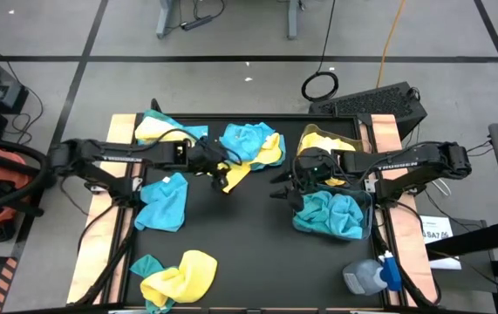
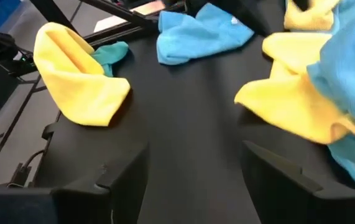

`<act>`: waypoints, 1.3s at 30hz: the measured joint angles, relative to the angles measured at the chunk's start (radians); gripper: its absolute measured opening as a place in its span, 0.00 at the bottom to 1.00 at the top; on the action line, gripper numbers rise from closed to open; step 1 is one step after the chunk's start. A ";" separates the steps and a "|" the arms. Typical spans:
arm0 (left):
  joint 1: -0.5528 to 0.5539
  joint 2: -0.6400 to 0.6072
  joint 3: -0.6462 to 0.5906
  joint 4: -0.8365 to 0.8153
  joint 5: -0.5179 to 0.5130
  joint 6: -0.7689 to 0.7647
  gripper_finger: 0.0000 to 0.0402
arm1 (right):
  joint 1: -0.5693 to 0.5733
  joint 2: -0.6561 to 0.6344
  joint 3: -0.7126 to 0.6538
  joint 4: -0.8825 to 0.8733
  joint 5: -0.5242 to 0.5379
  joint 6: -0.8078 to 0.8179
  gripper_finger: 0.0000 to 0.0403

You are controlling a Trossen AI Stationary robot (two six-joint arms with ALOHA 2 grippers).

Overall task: Sort microfiber towel by color & place in baskets
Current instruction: Put the blue microfiber cloth into the bottom transparent bin

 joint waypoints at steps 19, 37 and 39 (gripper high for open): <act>0.211 0.389 -0.021 0.352 0.095 -0.029 0.53 | 0.028 -0.005 0.000 -0.090 -0.015 0.092 0.58; 0.208 0.163 0.089 0.319 0.245 0.053 0.02 | 0.039 -0.021 0.000 -0.116 -0.035 0.071 0.46; 0.206 0.106 0.113 0.314 0.263 0.059 0.02 | 0.039 -0.041 0.000 -0.101 0.003 0.062 0.45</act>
